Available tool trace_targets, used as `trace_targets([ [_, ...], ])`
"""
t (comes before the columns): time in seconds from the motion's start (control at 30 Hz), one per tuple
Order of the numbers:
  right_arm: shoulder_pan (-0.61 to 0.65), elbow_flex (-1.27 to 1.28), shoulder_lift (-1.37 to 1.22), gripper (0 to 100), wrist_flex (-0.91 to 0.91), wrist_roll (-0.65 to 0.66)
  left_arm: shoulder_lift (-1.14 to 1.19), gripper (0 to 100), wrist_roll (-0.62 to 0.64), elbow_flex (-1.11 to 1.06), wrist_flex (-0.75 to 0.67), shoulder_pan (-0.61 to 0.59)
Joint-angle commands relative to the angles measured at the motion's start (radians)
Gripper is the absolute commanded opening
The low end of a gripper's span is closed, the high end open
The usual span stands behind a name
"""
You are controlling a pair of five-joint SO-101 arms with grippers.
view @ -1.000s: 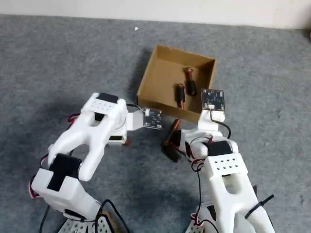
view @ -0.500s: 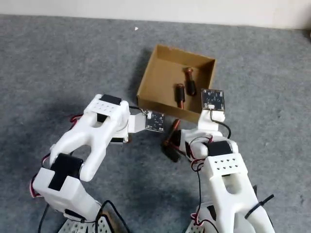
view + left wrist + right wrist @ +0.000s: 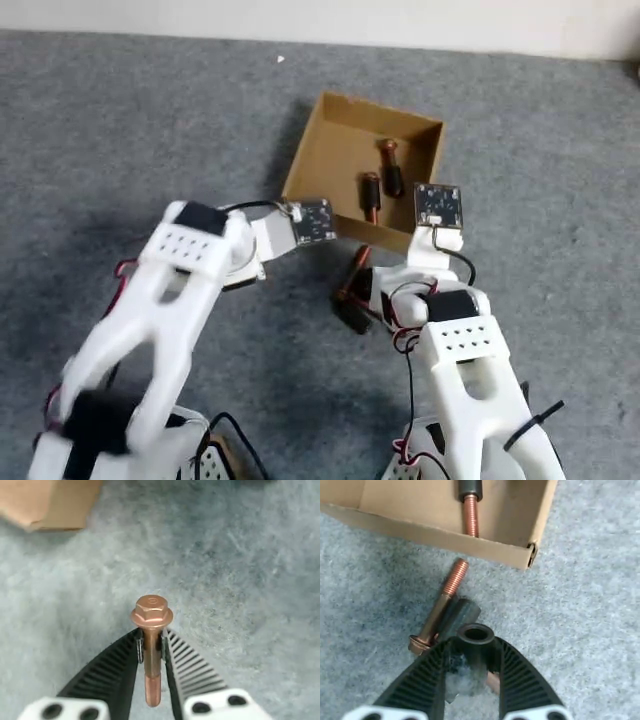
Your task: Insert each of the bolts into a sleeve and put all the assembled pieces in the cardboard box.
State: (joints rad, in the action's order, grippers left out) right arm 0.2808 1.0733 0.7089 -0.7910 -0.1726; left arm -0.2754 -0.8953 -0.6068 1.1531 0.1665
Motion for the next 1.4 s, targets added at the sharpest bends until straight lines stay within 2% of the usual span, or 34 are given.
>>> trace_targets([
  [0.0, -0.008, -0.008, 0.035, 0.5, 0.024, 0.011, -0.216, 0, 0.166, -0.053, 0.003, 0.007],
  [0.3, -0.015, -0.012, 0.045, 0.5, 0.022, 0.011, -0.538, 0, 0.666, -0.162, 0.003, 0.007],
  [0.47, -0.012, 0.048, 0.255, 0.5, -0.016, 0.011, -0.697, 0, 0.872, -0.193, 0.0, 0.007],
  [0.67, 0.033, 0.174, 0.519, 0.5, -0.015, 0.009, -0.878, 0, 1.135, -0.292, -0.167, 0.008],
  [0.93, 0.142, 0.251, 0.74, 0.5, -0.01, 0.011, -1.142, 0, 1.295, -0.463, -0.362, 0.015],
  [1.17, 0.205, 0.453, 0.88, 0.5, 0.254, 0.023, -1.388, 0, 1.321, -0.613, -0.512, 0.042],
  [1.37, 0.297, 0.641, 1.046, 0.5, 0.4, 0.252, -1.561, 0, 1.321, -0.737, -0.628, 0.159],
])
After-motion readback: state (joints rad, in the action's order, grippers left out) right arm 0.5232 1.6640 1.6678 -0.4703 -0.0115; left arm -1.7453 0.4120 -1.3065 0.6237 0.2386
